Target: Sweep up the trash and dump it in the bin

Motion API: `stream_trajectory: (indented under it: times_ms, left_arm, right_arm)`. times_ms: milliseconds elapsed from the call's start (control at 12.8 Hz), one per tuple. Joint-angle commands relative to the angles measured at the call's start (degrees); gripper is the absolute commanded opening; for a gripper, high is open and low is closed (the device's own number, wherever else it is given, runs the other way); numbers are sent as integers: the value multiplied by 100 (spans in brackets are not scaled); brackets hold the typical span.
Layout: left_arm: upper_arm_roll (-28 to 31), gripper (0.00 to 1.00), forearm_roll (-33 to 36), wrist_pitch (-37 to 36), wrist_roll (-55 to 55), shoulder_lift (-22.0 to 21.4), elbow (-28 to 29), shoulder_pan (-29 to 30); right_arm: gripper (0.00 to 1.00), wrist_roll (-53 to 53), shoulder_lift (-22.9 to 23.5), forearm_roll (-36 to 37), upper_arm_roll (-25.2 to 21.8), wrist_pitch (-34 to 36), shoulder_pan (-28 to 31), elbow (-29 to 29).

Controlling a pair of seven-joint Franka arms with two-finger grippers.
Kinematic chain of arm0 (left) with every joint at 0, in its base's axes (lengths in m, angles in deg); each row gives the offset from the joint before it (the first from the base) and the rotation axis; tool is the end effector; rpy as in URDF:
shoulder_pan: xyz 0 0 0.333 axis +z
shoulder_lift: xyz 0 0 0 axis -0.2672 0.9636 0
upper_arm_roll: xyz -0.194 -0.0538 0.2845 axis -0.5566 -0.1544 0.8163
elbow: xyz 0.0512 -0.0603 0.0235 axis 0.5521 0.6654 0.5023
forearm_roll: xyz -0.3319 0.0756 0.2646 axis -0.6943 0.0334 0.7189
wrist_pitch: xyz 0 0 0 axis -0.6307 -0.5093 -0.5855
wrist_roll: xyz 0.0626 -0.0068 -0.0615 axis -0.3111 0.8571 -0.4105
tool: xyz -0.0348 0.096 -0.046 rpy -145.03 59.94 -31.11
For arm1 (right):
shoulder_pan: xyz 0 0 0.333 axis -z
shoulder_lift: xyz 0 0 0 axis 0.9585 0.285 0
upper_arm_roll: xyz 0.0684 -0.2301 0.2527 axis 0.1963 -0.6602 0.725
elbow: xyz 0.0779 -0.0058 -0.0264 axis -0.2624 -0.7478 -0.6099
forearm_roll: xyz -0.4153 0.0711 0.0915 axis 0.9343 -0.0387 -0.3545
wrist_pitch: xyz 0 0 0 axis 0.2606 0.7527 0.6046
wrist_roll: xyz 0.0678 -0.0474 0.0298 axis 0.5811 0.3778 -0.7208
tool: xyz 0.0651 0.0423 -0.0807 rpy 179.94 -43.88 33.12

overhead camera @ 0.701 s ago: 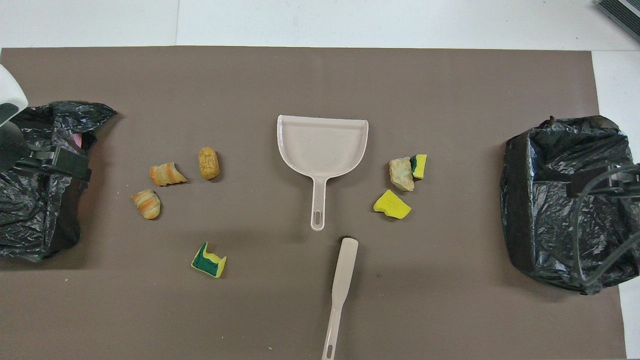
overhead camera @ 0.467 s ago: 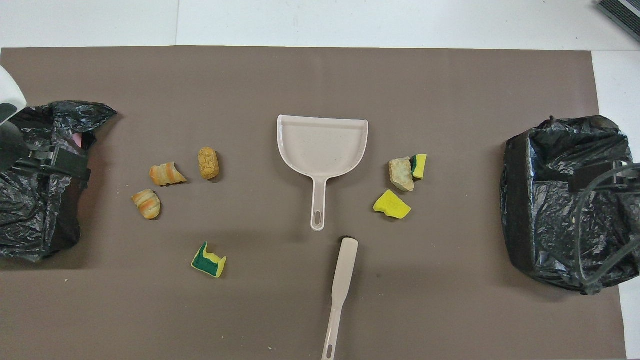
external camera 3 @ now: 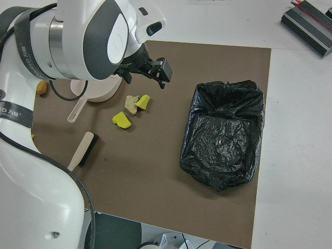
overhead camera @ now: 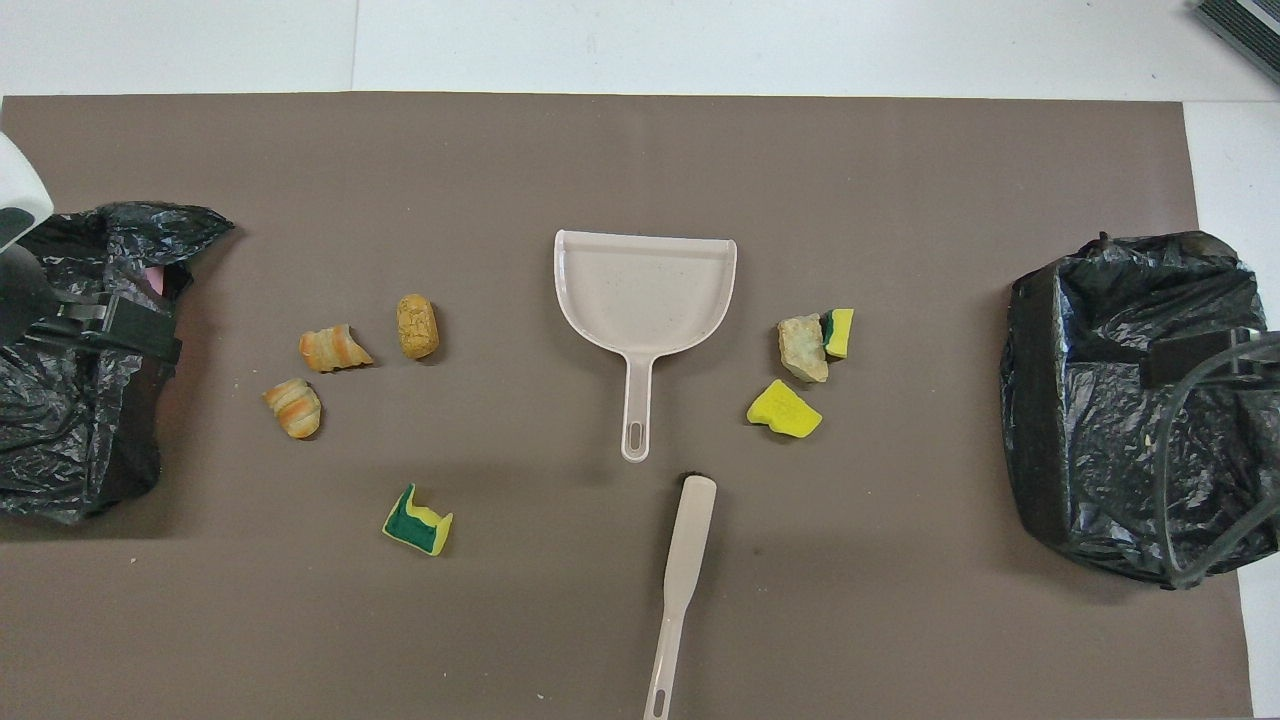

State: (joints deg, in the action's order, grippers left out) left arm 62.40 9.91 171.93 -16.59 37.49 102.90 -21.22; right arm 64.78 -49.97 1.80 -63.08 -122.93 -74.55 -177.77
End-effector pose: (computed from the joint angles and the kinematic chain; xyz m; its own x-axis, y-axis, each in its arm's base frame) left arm 0.5948 -0.0418 0.6359 0.9832 -0.1535 -0.0986 -0.1514 -0.9881 0.0282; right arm 0.5441 -0.0002 0.7030 0.9978 -0.0658 0.0095 -0.0660 -0.9976 0.0217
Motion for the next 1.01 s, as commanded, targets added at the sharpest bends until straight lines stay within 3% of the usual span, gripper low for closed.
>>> stream_trajectory:
  times_ms: [0, 467, 778, 934]
  left_arm:
    - [-5, 100, 5, -71, 62, -123, 124, -8]
    - [-93, 100, -153, 17, 27, -413, 607, -376]
    - [-84, 100, -189, 630, -436, -852, 1449, -1384]
    - [-93, 100, -197, 772, -973, -905, 1609, -1895]
  right_arm:
    - [100, -153, -138, -93, 15, -168, 67, -220]
    - [100, -153, -138, -102, 15, -177, 67, -290]
    - [100, -153, -138, -102, 15, -194, 67, -299]
    - [100, -153, -138, -102, 15, -194, 67, -299]
